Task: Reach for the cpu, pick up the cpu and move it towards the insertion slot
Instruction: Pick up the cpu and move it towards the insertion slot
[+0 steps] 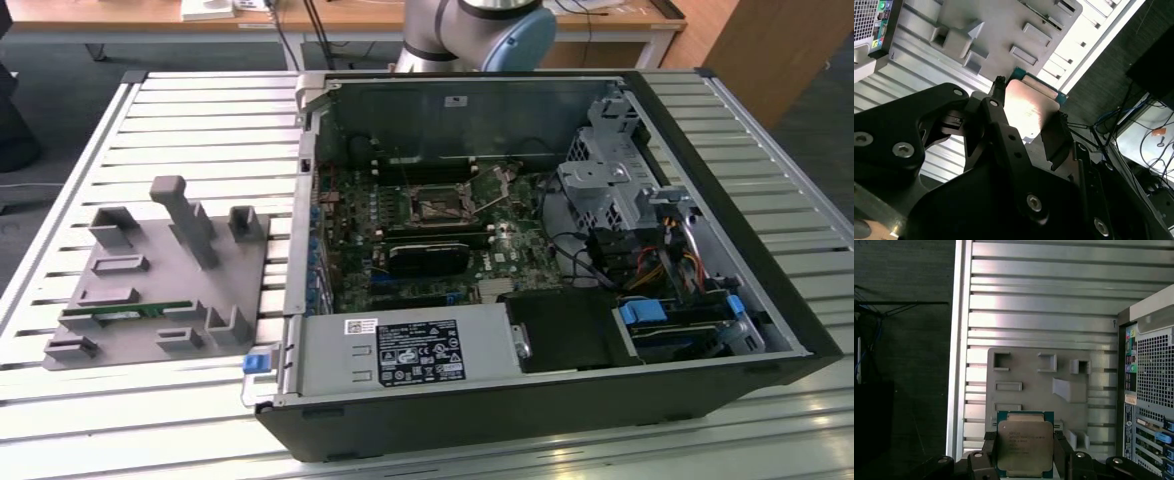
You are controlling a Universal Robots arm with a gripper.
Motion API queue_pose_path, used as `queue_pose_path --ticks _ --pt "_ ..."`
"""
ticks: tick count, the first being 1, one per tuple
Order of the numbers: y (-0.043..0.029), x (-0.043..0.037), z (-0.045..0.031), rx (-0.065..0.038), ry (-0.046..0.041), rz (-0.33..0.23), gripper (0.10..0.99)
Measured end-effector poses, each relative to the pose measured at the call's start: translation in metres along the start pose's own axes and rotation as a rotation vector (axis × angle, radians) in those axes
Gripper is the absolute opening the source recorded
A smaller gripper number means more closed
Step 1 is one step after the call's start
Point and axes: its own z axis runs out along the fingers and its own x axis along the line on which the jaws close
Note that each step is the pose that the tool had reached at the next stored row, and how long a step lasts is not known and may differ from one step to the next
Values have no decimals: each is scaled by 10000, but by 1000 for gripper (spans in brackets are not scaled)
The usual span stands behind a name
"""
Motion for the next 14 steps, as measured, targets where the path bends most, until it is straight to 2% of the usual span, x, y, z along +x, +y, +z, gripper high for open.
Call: queue_pose_path --ticks 14 --pt "1 -180 5 0 0 0 537"
